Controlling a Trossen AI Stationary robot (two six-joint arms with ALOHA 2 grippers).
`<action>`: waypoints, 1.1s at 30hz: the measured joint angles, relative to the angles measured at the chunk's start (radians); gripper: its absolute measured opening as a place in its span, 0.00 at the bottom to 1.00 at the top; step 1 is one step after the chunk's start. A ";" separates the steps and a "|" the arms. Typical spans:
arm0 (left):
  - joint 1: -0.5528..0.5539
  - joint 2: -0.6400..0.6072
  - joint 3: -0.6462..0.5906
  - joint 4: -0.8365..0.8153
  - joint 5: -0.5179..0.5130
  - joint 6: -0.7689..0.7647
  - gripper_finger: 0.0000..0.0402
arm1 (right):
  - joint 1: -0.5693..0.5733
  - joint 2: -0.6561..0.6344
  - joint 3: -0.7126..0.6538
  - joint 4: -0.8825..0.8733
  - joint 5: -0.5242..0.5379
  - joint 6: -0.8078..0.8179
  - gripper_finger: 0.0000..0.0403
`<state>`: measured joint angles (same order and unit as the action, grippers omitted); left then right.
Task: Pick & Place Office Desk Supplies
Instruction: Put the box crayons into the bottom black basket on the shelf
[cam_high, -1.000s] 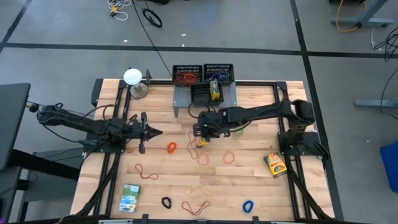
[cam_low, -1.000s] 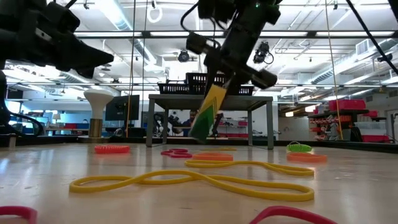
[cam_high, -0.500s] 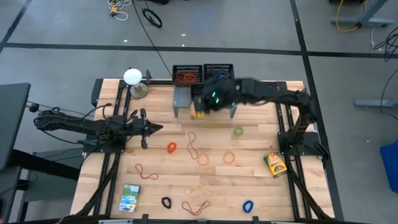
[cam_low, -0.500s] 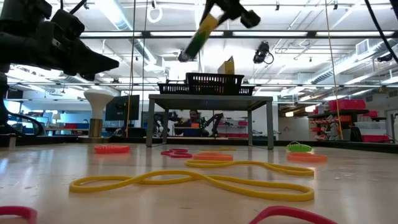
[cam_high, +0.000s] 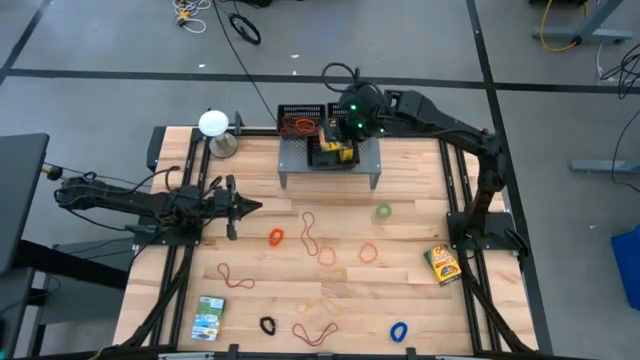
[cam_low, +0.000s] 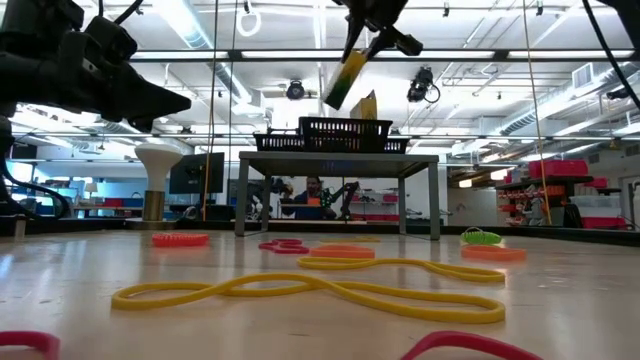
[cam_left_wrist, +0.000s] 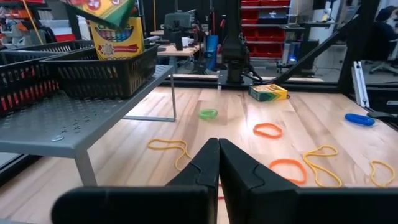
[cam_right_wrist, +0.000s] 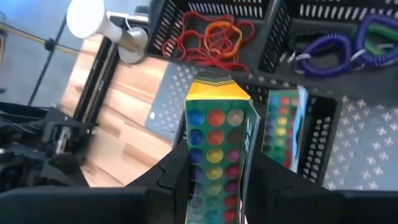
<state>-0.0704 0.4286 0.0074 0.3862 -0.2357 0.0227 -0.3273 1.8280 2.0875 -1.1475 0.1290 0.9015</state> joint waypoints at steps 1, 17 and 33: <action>0.000 -0.001 0.000 0.000 0.006 0.000 0.03 | -0.004 0.003 0.000 0.006 -0.003 -0.005 0.28; -0.002 0.007 0.000 -0.001 0.057 -0.019 0.03 | -0.031 0.073 0.000 -0.069 -0.001 -0.124 0.28; -0.002 0.029 0.000 -0.001 0.062 -0.055 0.03 | -0.030 0.111 0.000 -0.121 -0.007 -0.151 0.28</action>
<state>-0.0723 0.4572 0.0071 0.3850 -0.1739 -0.0319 -0.3576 1.9393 2.0876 -1.2684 0.1224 0.7509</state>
